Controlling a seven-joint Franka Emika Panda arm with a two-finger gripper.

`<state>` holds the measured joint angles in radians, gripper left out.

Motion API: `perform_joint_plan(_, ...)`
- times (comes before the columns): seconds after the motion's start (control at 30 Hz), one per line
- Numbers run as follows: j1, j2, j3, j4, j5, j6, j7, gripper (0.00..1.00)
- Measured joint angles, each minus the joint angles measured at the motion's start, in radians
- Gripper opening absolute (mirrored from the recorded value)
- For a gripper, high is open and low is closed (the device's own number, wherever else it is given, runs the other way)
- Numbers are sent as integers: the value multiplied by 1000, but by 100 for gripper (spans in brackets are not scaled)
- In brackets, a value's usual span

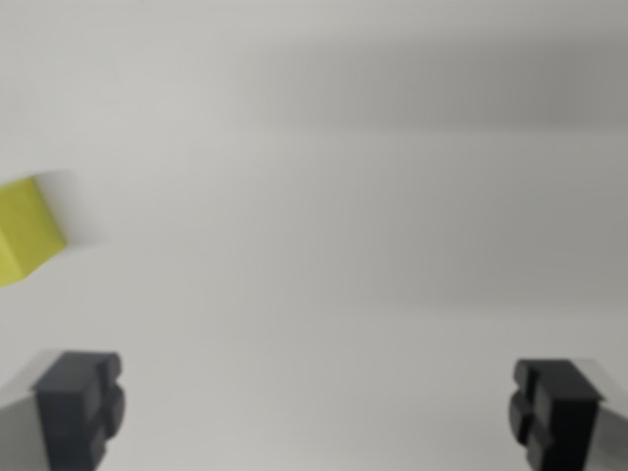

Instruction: Pick yellow cube

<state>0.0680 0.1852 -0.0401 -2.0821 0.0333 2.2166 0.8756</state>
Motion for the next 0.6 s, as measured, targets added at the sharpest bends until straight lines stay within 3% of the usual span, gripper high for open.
perform_joint_plan(0.6, 55, 24, 0, -35, 2, 66, 12, 100)
